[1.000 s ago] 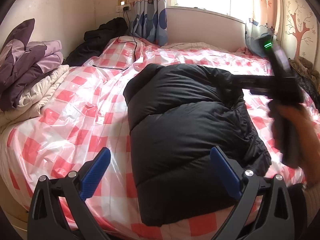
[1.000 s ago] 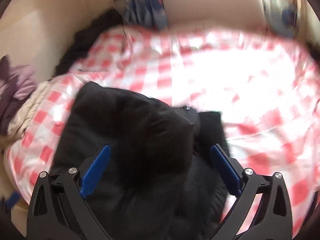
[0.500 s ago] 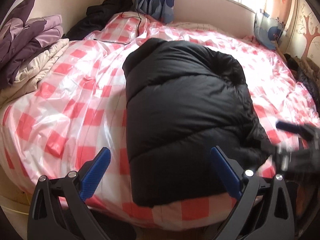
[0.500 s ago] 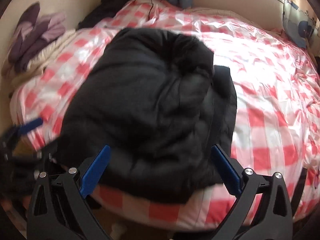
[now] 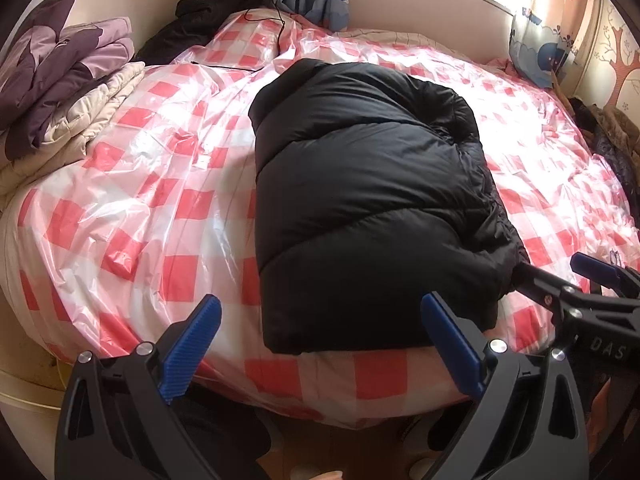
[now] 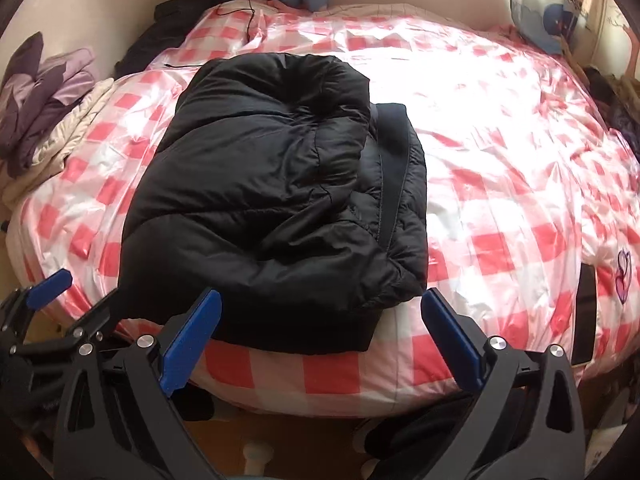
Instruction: Fold large clothes
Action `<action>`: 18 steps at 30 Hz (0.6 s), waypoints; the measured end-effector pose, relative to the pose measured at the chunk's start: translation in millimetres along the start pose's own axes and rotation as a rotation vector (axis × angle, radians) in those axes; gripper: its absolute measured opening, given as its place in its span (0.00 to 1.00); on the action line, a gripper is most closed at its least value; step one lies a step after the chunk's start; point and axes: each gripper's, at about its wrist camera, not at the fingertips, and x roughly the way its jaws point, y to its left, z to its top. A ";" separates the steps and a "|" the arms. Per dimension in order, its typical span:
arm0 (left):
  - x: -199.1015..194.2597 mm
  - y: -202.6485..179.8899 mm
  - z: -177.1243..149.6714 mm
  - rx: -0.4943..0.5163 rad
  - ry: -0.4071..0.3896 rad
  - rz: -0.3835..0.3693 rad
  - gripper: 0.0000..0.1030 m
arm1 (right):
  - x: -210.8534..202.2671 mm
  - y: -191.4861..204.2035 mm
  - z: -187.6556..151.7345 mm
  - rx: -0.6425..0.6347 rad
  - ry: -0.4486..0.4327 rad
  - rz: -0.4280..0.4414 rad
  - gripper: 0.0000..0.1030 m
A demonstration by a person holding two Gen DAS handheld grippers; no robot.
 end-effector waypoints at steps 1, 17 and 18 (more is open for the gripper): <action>-1.0 -0.7 -0.5 0.003 -0.001 0.000 0.93 | 1.3 -0.4 -0.4 -0.004 0.003 0.005 0.94; -1.8 7.8 1.6 -0.020 0.008 -0.003 0.93 | 7.9 8.1 -9.4 -0.038 0.013 -0.003 0.94; -1.4 8.1 1.9 -0.021 0.009 -0.001 0.93 | 8.3 8.2 -9.5 -0.039 0.014 -0.002 0.94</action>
